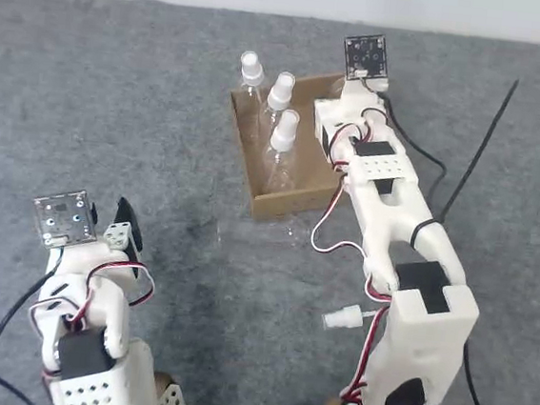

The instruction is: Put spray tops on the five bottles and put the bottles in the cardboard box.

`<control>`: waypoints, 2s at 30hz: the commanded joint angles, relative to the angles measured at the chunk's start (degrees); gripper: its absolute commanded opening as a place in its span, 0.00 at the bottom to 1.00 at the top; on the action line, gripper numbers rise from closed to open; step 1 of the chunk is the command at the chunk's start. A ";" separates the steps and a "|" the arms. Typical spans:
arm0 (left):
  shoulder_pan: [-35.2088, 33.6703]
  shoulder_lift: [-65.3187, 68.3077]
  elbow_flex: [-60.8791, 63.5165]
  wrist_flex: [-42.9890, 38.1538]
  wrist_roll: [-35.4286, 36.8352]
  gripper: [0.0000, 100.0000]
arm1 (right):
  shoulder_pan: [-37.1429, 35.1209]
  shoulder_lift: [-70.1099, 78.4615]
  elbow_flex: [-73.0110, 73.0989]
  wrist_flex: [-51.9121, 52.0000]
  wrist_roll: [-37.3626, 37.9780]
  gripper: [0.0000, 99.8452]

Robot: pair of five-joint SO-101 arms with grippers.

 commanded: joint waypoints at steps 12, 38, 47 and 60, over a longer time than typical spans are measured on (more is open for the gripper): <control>0.18 -1.05 -0.66 -1.76 -0.35 0.14 | 0.75 -11.03 -4.04 12.62 -0.26 0.29; 0.18 -1.05 -0.66 -1.76 -0.35 0.14 | 0.48 -17.36 -3.96 28.88 4.57 0.19; 0.18 -1.05 -0.66 -1.76 -0.35 0.14 | 0.31 -22.55 -3.96 34.59 4.57 0.05; 0.18 -1.05 -0.66 -1.76 -0.44 0.14 | -1.10 -31.16 -3.87 45.41 4.13 0.05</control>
